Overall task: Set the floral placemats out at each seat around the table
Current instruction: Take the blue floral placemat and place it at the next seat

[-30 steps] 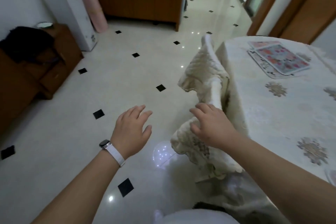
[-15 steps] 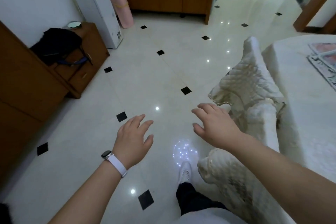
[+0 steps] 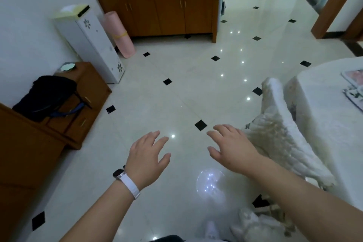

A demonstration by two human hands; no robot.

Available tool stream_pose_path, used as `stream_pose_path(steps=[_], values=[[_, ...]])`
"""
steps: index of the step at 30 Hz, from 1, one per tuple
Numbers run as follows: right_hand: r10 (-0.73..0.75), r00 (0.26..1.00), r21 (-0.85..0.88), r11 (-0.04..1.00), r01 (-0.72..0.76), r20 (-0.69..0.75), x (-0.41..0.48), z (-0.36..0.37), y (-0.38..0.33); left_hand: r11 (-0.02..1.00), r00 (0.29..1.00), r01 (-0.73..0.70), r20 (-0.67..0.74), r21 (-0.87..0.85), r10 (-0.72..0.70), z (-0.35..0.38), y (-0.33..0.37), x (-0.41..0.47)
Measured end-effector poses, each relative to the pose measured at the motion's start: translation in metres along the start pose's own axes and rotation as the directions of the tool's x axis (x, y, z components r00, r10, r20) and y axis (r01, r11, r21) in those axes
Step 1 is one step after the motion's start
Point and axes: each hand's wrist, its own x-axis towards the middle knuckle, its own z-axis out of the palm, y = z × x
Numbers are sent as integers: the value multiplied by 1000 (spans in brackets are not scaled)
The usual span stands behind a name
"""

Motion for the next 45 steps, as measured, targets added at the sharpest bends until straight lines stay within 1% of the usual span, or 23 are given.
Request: stream_pose_path(steps=[2,5,7,9,11,13,16,18,21,24,30,35,42,45], values=[[0,1000,10,1000,0,10,18,-2,3,1000,1000,-16,-7,-20,16,2,-7,24],[14,1000,0,1000,-14,12,51,-2,9,992,996,-53,-75,-119,44,7,-14,63],[46,999,-13,999,-46,8,76,-2,13,980,988,-104,-129,-167,83,13,-19,91],[85,996,-24,996,-85,12,106,-1,17,969,980,-152,-153,-196,123,20,-30,124],[115,993,-37,993,-114,13,140,-2,21,963,979,-177,-138,-205,151,29,-48,164],[149,989,-51,988,-149,9,179,-3,24,962,981,-188,-94,-198,172,34,-71,209],[236,972,-58,970,-235,12,236,-7,22,959,978,-209,-32,-192,207,34,-107,277],[278,960,-60,959,-277,20,272,-12,21,955,973,-229,-14,-186,231,30,-130,321],[324,946,-53,945,-324,2,318,-21,21,939,951,-307,-3,-158,310,23,-159,387],[377,925,-39,925,-378,-40,353,-36,27,908,917,-394,-2,-143,398,14,-168,450],[534,835,-19,841,-541,-134,382,-61,69,815,830,-550,-7,-179,558,9,-129,544],[639,750,30,764,-644,-173,402,-63,127,761,778,-613,3,-214,628,22,-88,609],[678,722,92,735,-672,-139,473,-65,235,726,730,-668,46,-163,682,44,-27,726],[696,711,110,717,-688,-98,498,-73,287,730,727,-668,86,-146,682,50,9,782]])
